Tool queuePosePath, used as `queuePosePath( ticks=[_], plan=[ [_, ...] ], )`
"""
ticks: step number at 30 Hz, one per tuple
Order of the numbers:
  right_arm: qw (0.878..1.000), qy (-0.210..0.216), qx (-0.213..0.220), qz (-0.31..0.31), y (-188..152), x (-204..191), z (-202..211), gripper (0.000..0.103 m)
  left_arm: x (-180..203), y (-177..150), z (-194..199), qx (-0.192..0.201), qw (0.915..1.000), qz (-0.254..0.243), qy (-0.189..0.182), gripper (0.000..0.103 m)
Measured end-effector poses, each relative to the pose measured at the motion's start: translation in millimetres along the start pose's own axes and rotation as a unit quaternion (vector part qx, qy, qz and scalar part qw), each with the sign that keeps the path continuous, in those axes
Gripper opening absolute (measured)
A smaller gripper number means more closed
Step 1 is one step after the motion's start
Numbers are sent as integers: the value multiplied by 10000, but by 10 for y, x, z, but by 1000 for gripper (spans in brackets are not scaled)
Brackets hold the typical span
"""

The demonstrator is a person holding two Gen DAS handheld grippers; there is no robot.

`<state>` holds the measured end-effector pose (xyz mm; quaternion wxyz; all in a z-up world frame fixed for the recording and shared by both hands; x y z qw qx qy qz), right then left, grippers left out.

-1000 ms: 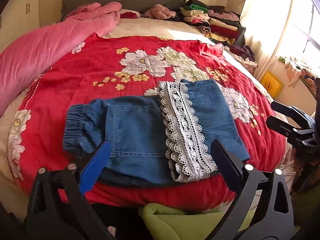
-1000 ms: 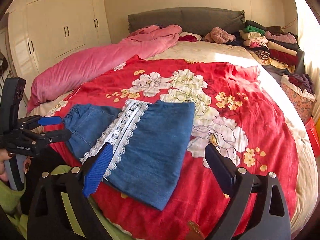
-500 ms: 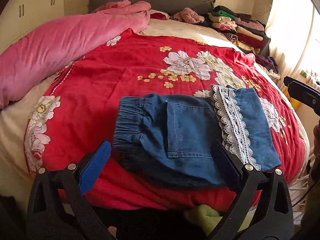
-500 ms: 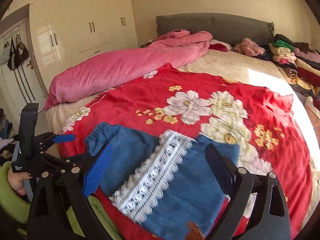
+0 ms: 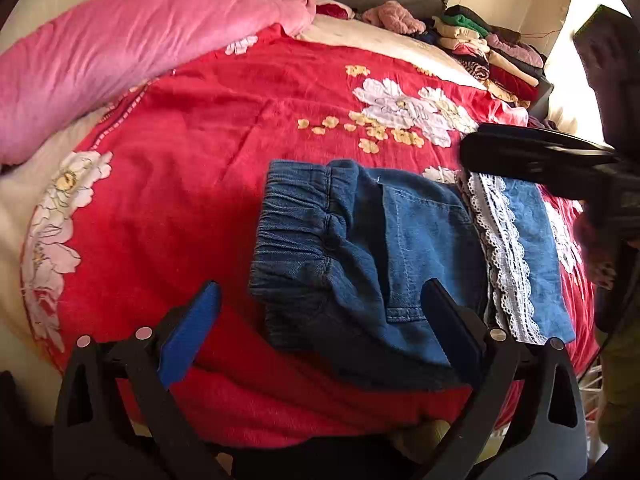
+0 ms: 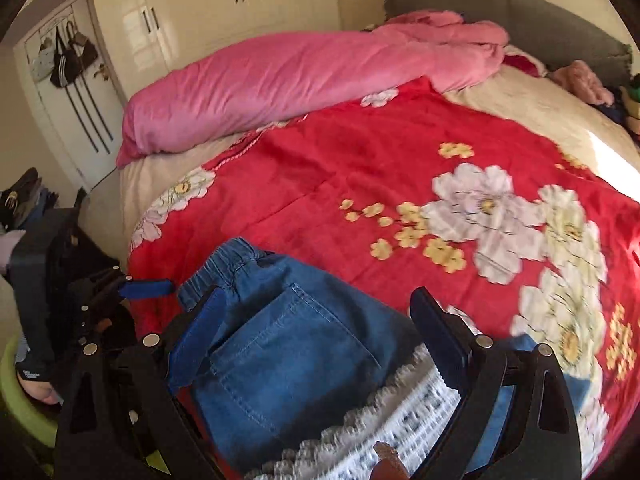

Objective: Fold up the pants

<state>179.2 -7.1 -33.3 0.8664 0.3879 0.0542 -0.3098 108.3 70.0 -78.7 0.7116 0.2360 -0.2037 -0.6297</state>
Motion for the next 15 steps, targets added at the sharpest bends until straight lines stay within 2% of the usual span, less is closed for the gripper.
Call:
queuePosePath(
  ticks=[2,4,6,7,12,13,14,15],
  plan=[
    [9998,3,-201,74,29,5,-193,93,-4,-3,-66,-93,9999,47,-100,93],
    [9992,102,-377,105,41,-5,-357,93,-8,-21,-125,-238,9992,135,-303,82],
    [9982,235,-534,110,45,-38,-517,93,-20,-44,-191,-413,9972,283,-548,60],
    [9974,314,-645,113,42,-60,-611,93,-19,-57,-214,-483,9962,340,-640,55],
    [9924,605,-1045,231,21,-171,-972,89,-12,-97,-263,-628,9944,429,-730,53],
    [9912,707,-1100,212,17,-190,-1043,83,-14,-99,-270,-649,9942,438,-738,53],
    [9892,890,-1151,194,8,-226,-1107,61,-11,-106,-278,-682,9938,454,-758,53],
    [9858,1162,-1197,177,-2,-284,-1147,44,-15,-103,-289,-702,9934,469,-780,53]
  ],
)
Point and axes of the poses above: each gripper's, at about its wrist camera, not at the fingertips, and z roughly against the way its jaws point, x to its right, y to its top, the point moved 9 cm from there along -z, roughly the way its jaws point, and after that the axes turned 14 degrees about y, right-handed, at the moved point
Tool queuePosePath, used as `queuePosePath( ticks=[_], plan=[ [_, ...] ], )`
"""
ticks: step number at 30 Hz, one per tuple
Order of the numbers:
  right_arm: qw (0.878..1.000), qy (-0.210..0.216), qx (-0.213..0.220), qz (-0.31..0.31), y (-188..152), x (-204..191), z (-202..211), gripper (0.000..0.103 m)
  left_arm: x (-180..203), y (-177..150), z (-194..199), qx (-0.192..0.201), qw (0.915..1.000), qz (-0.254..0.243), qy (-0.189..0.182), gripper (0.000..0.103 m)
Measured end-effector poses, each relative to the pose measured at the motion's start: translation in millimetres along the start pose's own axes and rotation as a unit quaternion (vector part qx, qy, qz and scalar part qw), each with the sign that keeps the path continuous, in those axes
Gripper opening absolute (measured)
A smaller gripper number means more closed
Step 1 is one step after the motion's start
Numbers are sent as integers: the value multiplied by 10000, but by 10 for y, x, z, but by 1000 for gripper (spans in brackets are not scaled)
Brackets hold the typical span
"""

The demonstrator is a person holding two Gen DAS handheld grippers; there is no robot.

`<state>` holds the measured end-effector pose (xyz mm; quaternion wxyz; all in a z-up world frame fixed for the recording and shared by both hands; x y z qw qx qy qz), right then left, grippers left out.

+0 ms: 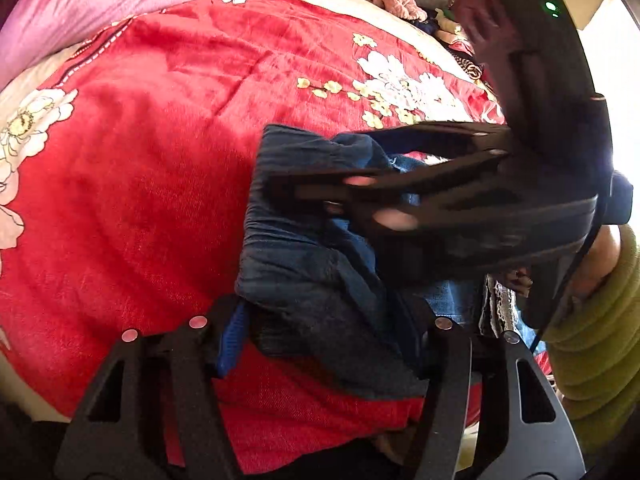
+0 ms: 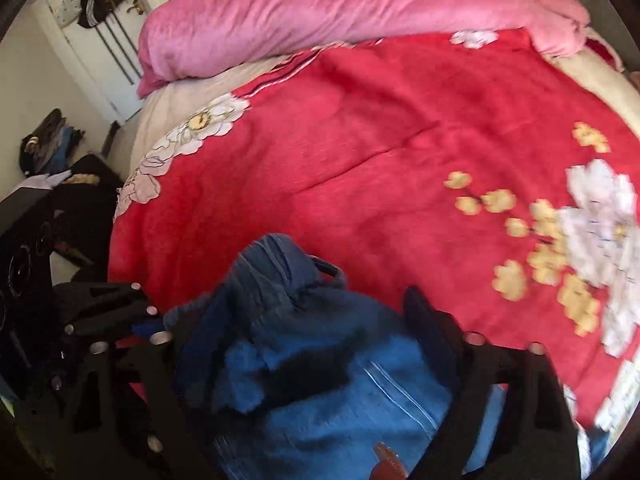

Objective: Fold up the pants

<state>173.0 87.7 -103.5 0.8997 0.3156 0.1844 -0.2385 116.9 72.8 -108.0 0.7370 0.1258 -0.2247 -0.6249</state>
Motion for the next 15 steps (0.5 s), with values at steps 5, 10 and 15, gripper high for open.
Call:
queuePosePath(
  ticks=[5,10,15],
  plan=[
    [9975,512,493,-26,-8,-136,344,27,14,35,171,296,9992,114,-259,80],
    [9854,932,1419,-97,-206,-225,1175,27,250,33,401,497,9950,164,-854,89],
    [9739,1102,1984,95,-413,-266,1787,27,639,69,329,362,9904,62,-1332,93]
  ],
)
Point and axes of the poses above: each gripper's, at about its wrist camera, not at the fingertips, and z roughly against the way its jaws point, x to its right, y to its top, the point moved 9 cm from there along -z, roughly the way its jaws point, and after that the axes turned 14 degrees about y, right-handed, at the moved point
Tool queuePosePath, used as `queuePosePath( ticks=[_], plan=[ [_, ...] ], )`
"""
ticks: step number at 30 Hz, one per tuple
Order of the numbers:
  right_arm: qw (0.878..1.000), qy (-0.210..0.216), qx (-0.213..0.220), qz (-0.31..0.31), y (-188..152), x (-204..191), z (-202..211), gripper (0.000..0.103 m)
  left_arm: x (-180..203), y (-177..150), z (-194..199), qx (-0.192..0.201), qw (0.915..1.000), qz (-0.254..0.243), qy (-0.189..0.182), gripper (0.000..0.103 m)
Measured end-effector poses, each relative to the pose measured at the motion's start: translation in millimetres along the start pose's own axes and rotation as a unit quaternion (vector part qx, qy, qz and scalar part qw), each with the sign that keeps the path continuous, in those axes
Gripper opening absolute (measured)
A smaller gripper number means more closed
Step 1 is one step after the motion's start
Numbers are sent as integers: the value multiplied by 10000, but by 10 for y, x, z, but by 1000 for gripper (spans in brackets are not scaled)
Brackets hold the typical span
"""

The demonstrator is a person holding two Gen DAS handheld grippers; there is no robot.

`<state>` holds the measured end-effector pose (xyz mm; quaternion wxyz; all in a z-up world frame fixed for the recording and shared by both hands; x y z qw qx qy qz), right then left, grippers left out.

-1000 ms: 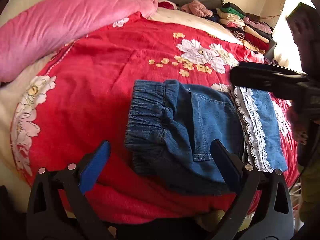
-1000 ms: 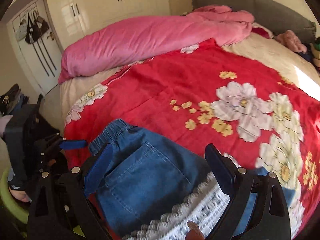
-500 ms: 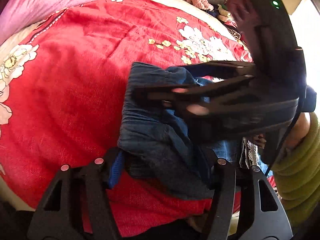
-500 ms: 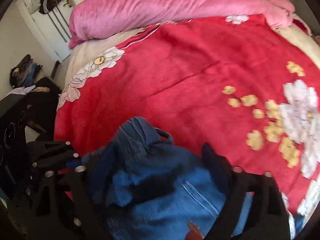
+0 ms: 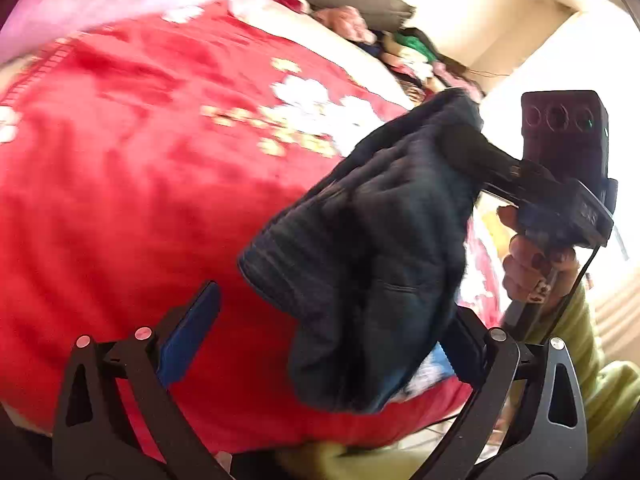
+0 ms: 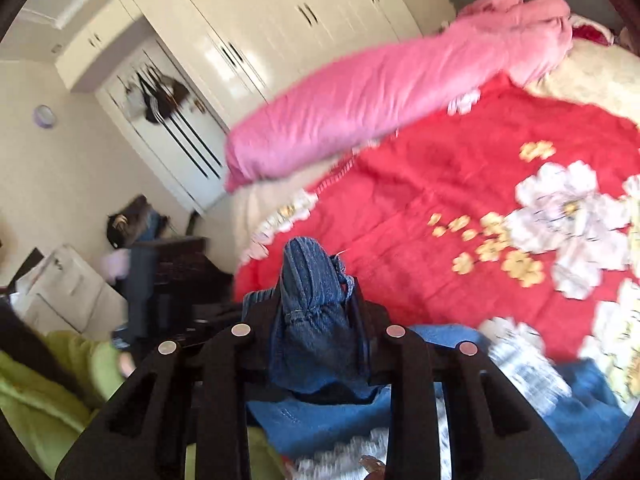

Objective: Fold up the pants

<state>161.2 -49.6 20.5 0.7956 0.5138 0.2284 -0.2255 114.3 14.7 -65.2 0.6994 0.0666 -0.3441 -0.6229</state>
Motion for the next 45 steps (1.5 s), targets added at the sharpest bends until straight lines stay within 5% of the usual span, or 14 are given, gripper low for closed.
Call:
queuePosePath(
  ticks=[5,10,14,18,20,22,23,24,27,30,34,40,45],
  plan=[
    [9992,-257,291,54,-93,-29,473,32,557,13,-93,-134,9976,-217,-638,85],
    [9888,-712,1177,-573,-411,146,1239,64,1262,-225,-98,-201,9899,-1000,-985,84],
    [9747,-1435,1224,-1201,-963,301,1508,77,1500,-490,-243,-380,9854,-1429,-849,87],
    [9673,-1436,1224,-1697,-1262,366,1445,82,1600,-717,-347,-519,9800,-1833,-582,91],
    [9617,-1634,1115,-1896,-1323,456,1385,94,1600,-776,-387,-516,9782,-1968,-423,92],
    [9578,-1794,978,-2023,-1341,580,1288,91,1582,-822,-421,-550,9777,-2009,-278,92],
    [9583,-1809,871,-2035,-1347,624,1213,58,1563,-791,-450,-542,9776,-2018,-259,92],
    [9607,-1728,784,-2025,-1393,625,1150,42,1557,-790,-444,-522,9778,-2014,-236,93],
    [9686,-1686,831,-1627,-1198,487,1055,37,1543,-806,-390,-466,9785,-2004,-163,93],
    [9683,-1935,833,-1346,-1134,435,1136,36,1544,-786,-381,-438,9785,-2007,-162,93],
    [9503,-2594,456,-1660,-1417,693,1233,44,1559,-791,-388,-479,9780,-2019,-205,93],
    [9405,-2837,1050,-1545,-1471,441,1599,64,1501,-653,-190,-176,9784,-2058,70,93],
    [9345,-3097,1234,-1249,-1413,147,1804,68,1445,-505,-60,152,9765,-2093,488,93]
  ],
)
Point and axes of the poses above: each gripper's, at about its wrist camera, not at the fingertips, and z roughly against the way its jaws point, x to its right, y to its top, the point moved 9 cm from there along -z, roughly the way its jaws point, and after that the axes turned 14 degrees about y, right-handed, at the moved point
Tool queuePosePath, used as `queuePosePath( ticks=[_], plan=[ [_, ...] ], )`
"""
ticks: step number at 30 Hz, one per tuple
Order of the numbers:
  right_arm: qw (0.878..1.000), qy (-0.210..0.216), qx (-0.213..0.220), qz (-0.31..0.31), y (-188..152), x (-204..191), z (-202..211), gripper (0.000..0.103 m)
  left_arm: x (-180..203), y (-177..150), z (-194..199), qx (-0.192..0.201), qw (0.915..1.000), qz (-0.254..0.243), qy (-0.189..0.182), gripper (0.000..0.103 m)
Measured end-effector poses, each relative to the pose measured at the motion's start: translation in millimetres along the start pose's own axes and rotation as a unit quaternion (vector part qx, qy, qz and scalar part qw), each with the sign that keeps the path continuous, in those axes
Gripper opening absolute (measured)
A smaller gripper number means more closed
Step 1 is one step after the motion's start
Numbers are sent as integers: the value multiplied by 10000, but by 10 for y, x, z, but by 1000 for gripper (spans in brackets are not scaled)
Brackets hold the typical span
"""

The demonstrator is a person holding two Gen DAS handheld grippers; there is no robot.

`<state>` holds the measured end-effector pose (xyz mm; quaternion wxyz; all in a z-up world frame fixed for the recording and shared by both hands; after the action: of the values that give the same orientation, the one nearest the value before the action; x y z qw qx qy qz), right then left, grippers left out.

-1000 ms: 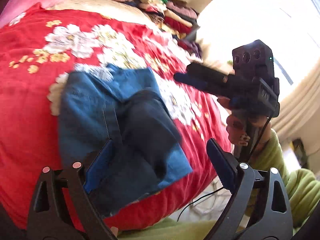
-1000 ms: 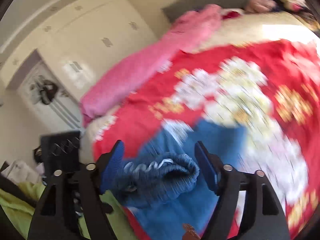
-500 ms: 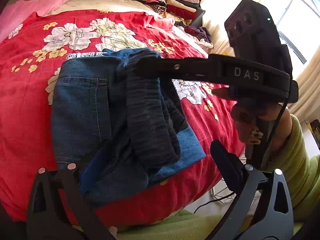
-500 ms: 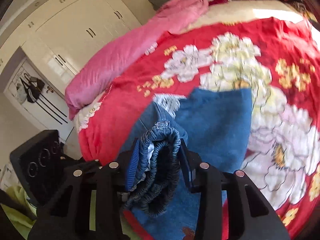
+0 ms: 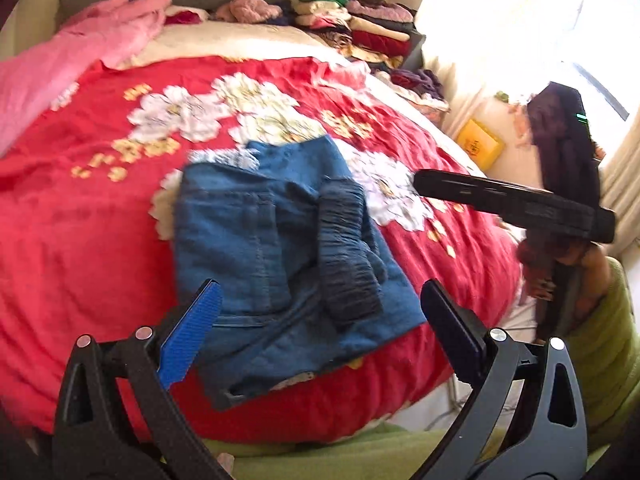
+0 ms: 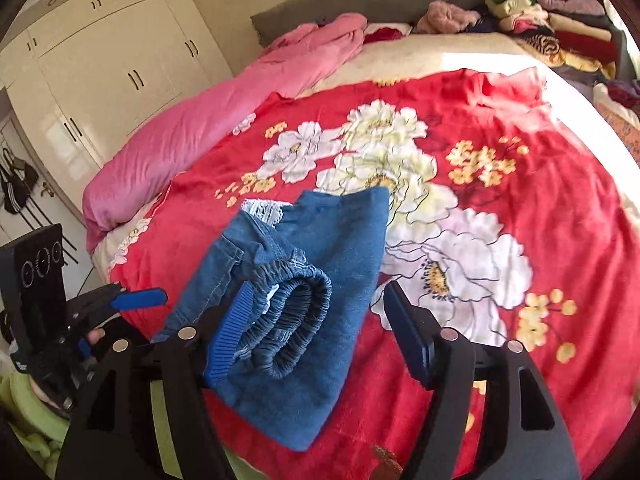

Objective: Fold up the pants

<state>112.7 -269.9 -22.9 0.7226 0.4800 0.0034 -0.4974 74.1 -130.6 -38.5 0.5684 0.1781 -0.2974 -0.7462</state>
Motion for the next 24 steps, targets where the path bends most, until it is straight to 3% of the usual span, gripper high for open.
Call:
queuePosePath(
  ticks=[1,2,3,15,24],
  plan=[
    [10000,-30,55,58,11,-29,57,71,-14,14,24,30,10000,-1,59,93],
    [9998,-71,127,122,26,-65,128,81,-31,34,56,72,9999,-9,130,93],
    [9996,-112,205,188,45,-102,196,82,-45,54,80,113,9997,-18,207,93],
    [9952,-395,558,702,113,-380,592,82,-104,161,311,413,9964,-138,726,93],
    [9929,-785,425,780,-4,-267,489,82,-280,187,220,485,9914,-230,1191,93]
  ],
)
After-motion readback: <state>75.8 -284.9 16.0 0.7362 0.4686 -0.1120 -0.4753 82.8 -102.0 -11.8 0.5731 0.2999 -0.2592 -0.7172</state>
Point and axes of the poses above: each gripper's, at about its wrist camera, not at the fingertips, and z roughly against the way its jaws point, x to its right, y to its top, the point moved 9 cm from there along -z, roughly the way its jaws point, and after that the axes turned 14 degrees about y, right-handed, at the moved point
